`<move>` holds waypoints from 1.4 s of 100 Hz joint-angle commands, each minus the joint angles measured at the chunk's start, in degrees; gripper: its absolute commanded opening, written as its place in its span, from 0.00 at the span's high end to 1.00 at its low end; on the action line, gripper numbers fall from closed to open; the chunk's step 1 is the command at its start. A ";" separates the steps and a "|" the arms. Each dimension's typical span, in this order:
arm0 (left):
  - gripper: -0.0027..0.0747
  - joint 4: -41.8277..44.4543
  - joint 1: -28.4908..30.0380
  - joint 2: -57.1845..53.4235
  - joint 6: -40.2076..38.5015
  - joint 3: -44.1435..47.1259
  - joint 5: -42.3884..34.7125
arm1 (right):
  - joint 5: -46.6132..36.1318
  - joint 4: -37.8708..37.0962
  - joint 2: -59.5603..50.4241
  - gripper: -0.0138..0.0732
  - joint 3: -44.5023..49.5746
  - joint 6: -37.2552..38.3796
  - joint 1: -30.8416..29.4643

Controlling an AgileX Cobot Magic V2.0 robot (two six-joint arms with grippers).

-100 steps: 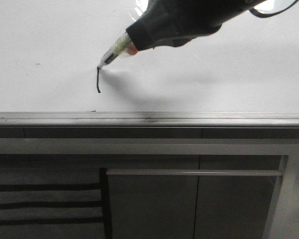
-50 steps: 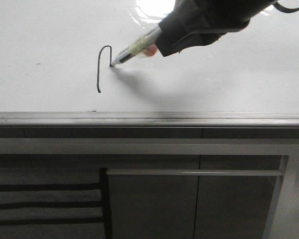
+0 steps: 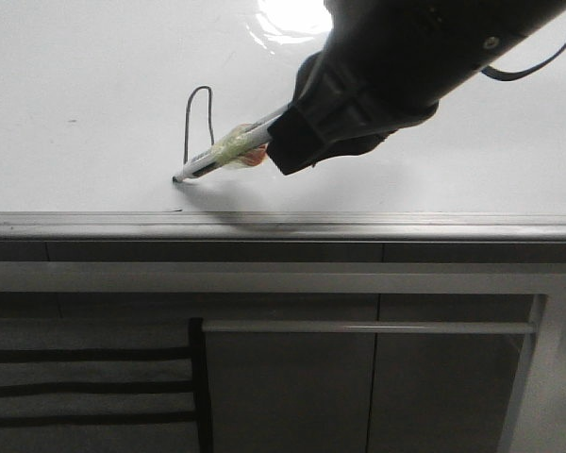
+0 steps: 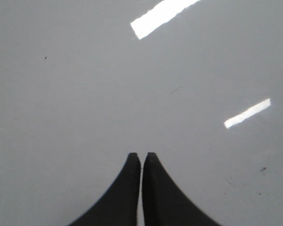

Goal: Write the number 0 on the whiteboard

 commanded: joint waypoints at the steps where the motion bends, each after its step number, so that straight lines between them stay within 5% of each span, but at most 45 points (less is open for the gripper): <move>1: 0.99 0.77 0.07 -0.65 -0.16 -1.72 -4.36 | -5.15 0.14 -1.80 0.92 -1.62 -0.33 0.26; 32: 0.99 2.62 -2.01 -3.57 -0.27 -1.72 0.55 | 7.87 0.14 -10.41 0.92 -1.62 -0.33 3.64; 61: 0.98 8.79 -17.90 -6.46 -0.27 -1.72 17.53 | 17.42 1.14 -14.44 0.92 -1.62 -0.33 4.20; 88: 0.47 8.79 -27.79 -2.71 -0.27 -1.72 17.25 | 22.29 2.18 -14.70 0.92 -3.46 -0.33 4.48; 140: 0.56 8.79 -27.91 6.22 -0.27 -2.75 9.12 | 22.48 2.53 -14.70 0.92 -6.62 -0.33 7.29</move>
